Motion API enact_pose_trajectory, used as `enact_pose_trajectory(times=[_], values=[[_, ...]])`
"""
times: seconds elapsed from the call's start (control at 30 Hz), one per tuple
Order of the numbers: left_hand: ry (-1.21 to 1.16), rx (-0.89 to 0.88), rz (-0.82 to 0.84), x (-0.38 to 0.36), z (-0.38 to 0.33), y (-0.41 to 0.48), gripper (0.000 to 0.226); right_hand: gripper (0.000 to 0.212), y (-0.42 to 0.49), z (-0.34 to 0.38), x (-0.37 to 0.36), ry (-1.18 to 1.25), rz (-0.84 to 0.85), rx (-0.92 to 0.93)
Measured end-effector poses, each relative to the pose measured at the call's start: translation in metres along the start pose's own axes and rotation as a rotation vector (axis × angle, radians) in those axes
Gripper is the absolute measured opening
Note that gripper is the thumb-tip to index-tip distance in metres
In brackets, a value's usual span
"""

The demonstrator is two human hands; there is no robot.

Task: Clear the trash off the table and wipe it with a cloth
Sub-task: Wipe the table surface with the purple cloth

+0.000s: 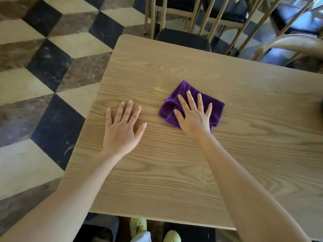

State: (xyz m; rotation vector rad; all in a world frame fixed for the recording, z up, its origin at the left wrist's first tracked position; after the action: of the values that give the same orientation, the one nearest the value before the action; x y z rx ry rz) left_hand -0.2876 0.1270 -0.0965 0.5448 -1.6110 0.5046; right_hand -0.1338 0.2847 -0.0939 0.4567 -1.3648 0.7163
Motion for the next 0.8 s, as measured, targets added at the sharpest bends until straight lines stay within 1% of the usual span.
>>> enact_pose_trajectory(times=[0.07, 0.17, 0.23, 0.33, 0.43, 0.6, 0.7, 0.8], values=[[0.015, 0.016, 0.023, -0.005, 0.005, 0.001, 0.068, 0.059, -0.036, 0.019, -0.012, -0.009, -0.003, 0.076], [0.01, -0.002, 0.055, -0.003, 0.001, -0.001, 0.069, 0.06, -0.102, 0.035, -0.018, -0.03, -0.004, 0.139], [0.001, 0.002, 0.068, -0.002, 0.002, 0.0, 0.07, 0.059, -0.138, 0.039, -0.026, -0.058, 0.03, 0.188], [-0.007, -0.002, 0.064, -0.002, 0.002, -0.001, 0.068, 0.06, -0.157, 0.031, -0.029, -0.078, 0.049, 0.222], [0.003, -0.009, 0.049, -0.002, 0.001, 0.0, 0.067, 0.059, -0.131, 0.019, -0.024, -0.06, 0.058, 0.211], [0.024, -0.023, 0.059, -0.002, 0.0, 0.001, 0.066, 0.057, -0.045, 0.004, -0.012, -0.066, 0.072, 0.226], [-0.024, -0.017, 0.067, -0.002, 0.001, 0.001, 0.064, 0.056, 0.02, 0.011, -0.006, -0.06, 0.078, 0.277], [-0.021, -0.041, 0.059, 0.003, 0.003, 0.011, 0.064, 0.055, 0.079, 0.026, 0.001, -0.046, 0.059, 0.324]])
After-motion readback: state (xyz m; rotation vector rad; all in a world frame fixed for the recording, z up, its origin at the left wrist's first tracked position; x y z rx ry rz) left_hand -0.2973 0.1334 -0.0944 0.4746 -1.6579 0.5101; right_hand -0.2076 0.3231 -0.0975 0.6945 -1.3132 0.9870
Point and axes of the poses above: each hand's wrist, its own y-axis towards the middle knuckle, its own x-axis out of the back of the hand, z = x × y, the point moved 9 cm from there along y, towards the middle knuckle, and after that the axes turned 10 degrees about x, right-handed, at the moved point
